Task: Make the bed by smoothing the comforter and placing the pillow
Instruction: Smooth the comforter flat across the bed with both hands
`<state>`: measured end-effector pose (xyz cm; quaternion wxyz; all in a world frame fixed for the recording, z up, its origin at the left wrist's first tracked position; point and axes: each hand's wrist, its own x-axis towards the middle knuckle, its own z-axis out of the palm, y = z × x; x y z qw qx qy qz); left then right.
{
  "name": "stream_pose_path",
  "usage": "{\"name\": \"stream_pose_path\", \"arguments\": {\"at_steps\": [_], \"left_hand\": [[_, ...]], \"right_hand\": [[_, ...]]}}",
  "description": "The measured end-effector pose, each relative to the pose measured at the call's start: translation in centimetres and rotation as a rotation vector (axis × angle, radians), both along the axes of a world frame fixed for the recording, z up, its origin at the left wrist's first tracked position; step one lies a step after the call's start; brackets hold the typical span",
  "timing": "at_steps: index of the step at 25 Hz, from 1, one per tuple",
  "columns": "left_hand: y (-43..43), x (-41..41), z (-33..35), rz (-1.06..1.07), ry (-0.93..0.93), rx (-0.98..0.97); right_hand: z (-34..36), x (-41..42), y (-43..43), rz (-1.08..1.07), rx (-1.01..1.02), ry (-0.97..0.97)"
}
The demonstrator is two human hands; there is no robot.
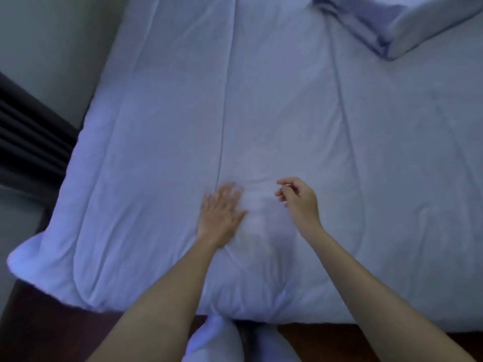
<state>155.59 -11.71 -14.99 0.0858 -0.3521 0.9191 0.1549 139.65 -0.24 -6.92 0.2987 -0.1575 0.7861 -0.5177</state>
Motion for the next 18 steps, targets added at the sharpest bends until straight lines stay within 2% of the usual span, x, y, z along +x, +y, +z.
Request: {"name": "stream_pose_path", "arguments": {"at_steps": [3, 6, 8, 9, 11, 15, 18], "left_hand": [[-3.0, 6.8, -0.9, 0.345, 0.003, -0.125], [-5.9, 12.2, -1.5, 0.721, -0.009, -0.174], [-6.8, 13.7, -1.4, 0.97, -0.018, -0.132], [-6.7, 13.5, -1.3, 1.026, -0.041, -0.122], [-5.6, 12.0, -0.9, 0.991, -0.071, -0.111], [1.4, 3.3, -0.7, 0.587, 0.058, -0.22], [11.0, -7.5, -0.7, 0.319, 0.171, -0.179]], "right_hand": [[-2.1, 3.7, -3.2, 0.151, 0.031, 0.105], [-4.2, 8.1, -5.1, 0.405, -0.002, 0.432], [-6.1, 10.4, -4.1, 0.638, 0.071, 0.675], [-7.2, 10.8, -2.9, 0.728, 0.131, 0.795], [-9.1, 9.2, 0.0, 0.804, 0.239, 0.906], [-10.1, -1.9, 9.0, 0.491, 0.429, 0.879], [-10.1, -12.0, 18.8, 0.332, 0.565, 0.856]]}}
